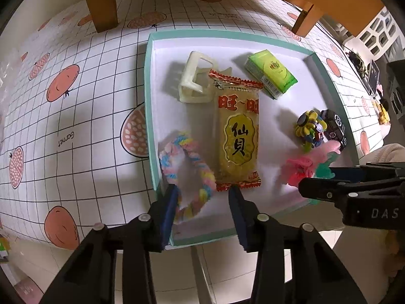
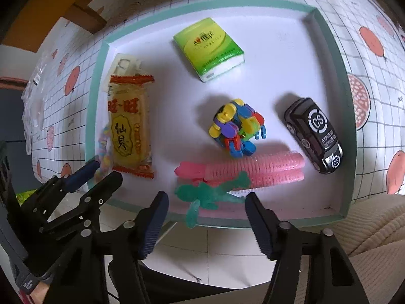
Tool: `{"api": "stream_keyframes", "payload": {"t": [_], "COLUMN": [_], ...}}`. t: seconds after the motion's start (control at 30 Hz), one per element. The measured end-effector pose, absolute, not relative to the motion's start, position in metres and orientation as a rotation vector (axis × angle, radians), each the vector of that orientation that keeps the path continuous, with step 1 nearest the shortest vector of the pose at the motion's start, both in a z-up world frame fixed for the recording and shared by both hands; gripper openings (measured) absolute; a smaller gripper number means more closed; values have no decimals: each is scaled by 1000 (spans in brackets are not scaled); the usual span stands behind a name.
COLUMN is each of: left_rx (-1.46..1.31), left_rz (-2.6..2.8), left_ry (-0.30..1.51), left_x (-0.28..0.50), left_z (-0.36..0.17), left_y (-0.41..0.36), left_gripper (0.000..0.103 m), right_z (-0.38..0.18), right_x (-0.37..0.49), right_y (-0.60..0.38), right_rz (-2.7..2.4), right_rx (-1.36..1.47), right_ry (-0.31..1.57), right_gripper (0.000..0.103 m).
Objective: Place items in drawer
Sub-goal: 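Grasp the rainbow bead bracelet with the left tool while the right tool grasps the green figure, then carry the bracelet and green figure into the drawer and release both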
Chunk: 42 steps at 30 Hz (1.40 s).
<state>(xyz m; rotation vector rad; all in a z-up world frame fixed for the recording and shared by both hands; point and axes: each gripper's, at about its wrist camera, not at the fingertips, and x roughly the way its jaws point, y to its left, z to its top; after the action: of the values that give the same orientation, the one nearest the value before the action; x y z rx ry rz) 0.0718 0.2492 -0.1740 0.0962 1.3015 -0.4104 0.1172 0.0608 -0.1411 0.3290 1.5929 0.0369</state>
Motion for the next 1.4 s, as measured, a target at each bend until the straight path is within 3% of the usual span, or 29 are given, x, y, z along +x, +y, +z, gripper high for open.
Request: {"api": "stream_keyframes", "payload": {"t": [0.13,0.6,0.67,0.8,0.97,1.4], "left_rx": [94,24,14,2,-12,-63], "left_rz": [-401,-422,-425,-423,-419,-422], "left_ry": [1303,1292,1288,1284,1290,1272], "left_x": [72,73,75,75,72,74], "left_z": [-179,-168,-164,-161,-162,-153], "left_y": [248,266,267,270,270,279], "left_gripper": [26,11,11,10,10,9], "right_z": [-145,-143,-141,-135,-135,-122], "right_x": [117,113,111,108,106,101], "right_y": [59,38,34,30,30,21], "right_rz": [33,43,39,38,42,66], "right_rx": [344,437,451,459,464,545], "right_ry": [1604,1575,1571,1558,1556,1476], "right_gripper": [48,37,30,28,12,10]}}
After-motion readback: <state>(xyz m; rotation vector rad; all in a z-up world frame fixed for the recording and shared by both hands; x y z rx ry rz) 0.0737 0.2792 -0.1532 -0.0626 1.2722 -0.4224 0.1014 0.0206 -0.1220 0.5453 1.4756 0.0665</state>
